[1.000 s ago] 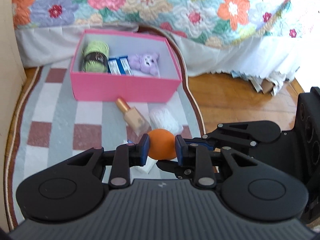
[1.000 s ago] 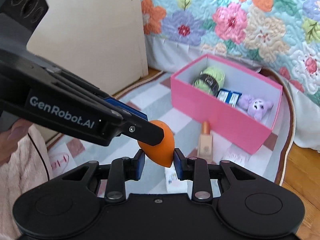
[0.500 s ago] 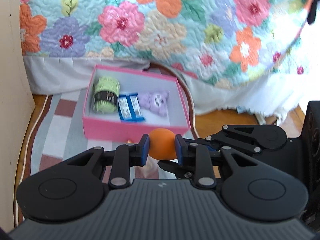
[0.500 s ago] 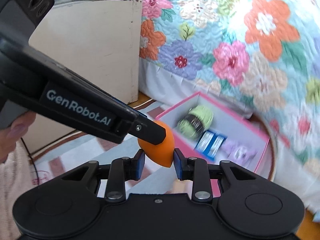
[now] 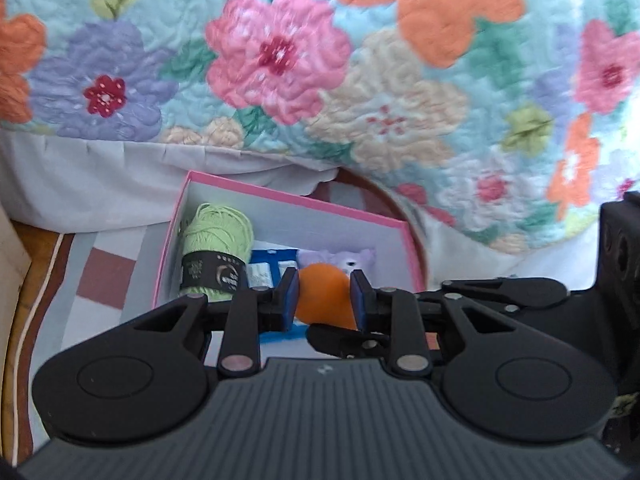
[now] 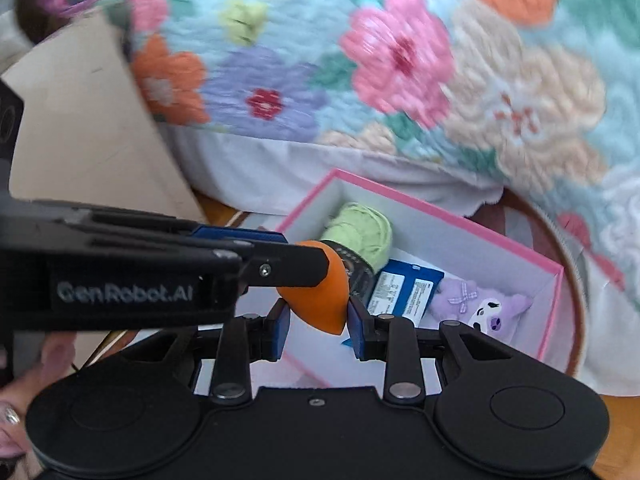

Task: Organize objects
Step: 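Carry the orange makeup sponge into the pink box with the left tool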

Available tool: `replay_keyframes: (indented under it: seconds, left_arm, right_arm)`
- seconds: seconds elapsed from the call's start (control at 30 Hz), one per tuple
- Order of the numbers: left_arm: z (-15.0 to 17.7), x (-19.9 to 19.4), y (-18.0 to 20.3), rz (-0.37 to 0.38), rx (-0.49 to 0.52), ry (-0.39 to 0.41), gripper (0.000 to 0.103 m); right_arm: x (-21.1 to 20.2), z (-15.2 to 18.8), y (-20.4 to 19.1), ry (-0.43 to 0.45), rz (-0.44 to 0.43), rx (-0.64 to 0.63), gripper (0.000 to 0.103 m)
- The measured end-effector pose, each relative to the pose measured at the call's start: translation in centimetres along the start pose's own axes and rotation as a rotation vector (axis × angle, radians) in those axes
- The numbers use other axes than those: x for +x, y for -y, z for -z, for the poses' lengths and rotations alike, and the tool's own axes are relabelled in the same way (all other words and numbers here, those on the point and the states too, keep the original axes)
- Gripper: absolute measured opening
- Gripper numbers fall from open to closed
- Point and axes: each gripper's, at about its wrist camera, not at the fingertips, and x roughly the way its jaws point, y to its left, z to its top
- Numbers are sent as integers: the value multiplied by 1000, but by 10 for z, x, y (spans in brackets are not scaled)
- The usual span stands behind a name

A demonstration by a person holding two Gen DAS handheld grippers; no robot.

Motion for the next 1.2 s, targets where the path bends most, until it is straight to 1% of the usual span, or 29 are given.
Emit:
replay_keyframes:
  seconds: [0.07, 0.13, 0.23, 0.37, 0.47, 0.57, 0.7, 0.77, 0.83, 0.87, 0.93, 0.97, 1.03, 1.1, 1.17, 1.2]
  left_arm:
    - [0, 21, -4, -14, 5, -20, 25]
    - [-1, 38, -9, -22, -14, -40, 25]
    - [-2, 61, -15, -19, -30, -56, 25]
    - [-4, 90, -25, -39, -40, -66, 25]
    - [-7, 108, -33, -44, -60, -84, 25]
    - [-9, 124, -37, -57, -59, -100, 25]
    - [-11, 140, -40, -83, -32, -108, 27]
    - [-14, 147, -45, -66, -49, -129, 27]
    - [-18, 149, -45, -72, -47, -128, 27]
    - [-19, 148, -43, -76, -37, -125, 26]
    - [-22, 143, -41, -96, -34, -130, 25]
    - [-23, 137, -41, -86, -47, -129, 25]
    - [-25, 128, -42, -67, -63, -123, 25]
    - [-27, 119, -42, -82, -60, -118, 25]
    - [-27, 109, -40, -103, -39, -114, 26]
    - [-26, 103, -38, -113, -28, -119, 29]
  right_arm:
    - [18, 1, 12, -12, -4, 49, 35]
    - [32, 4, 22, -22, -20, 115, 35]
    - [51, 5, 33, -29, -7, 125, 35]
    - [80, -2, 54, -63, -20, 197, 35]
    - [101, -4, 61, -72, -6, 189, 35]
    - [115, -4, 68, -82, -2, 197, 35]
    - [131, -6, 79, -97, -31, 207, 35]
    - [137, -11, 81, -108, -10, 194, 36]
    - [139, -14, 81, -110, 1, 187, 36]
    - [138, -15, 80, -108, 7, 182, 38]
    - [138, -17, 81, -121, 8, 184, 38]
    - [136, -18, 81, -117, 16, 187, 38]
    - [131, -19, 83, -91, 61, 196, 39]
    - [124, -18, 85, -77, 63, 206, 41]
    - [111, -14, 82, -32, 78, 178, 41]
    - [104, -12, 79, -3, 78, 163, 41]
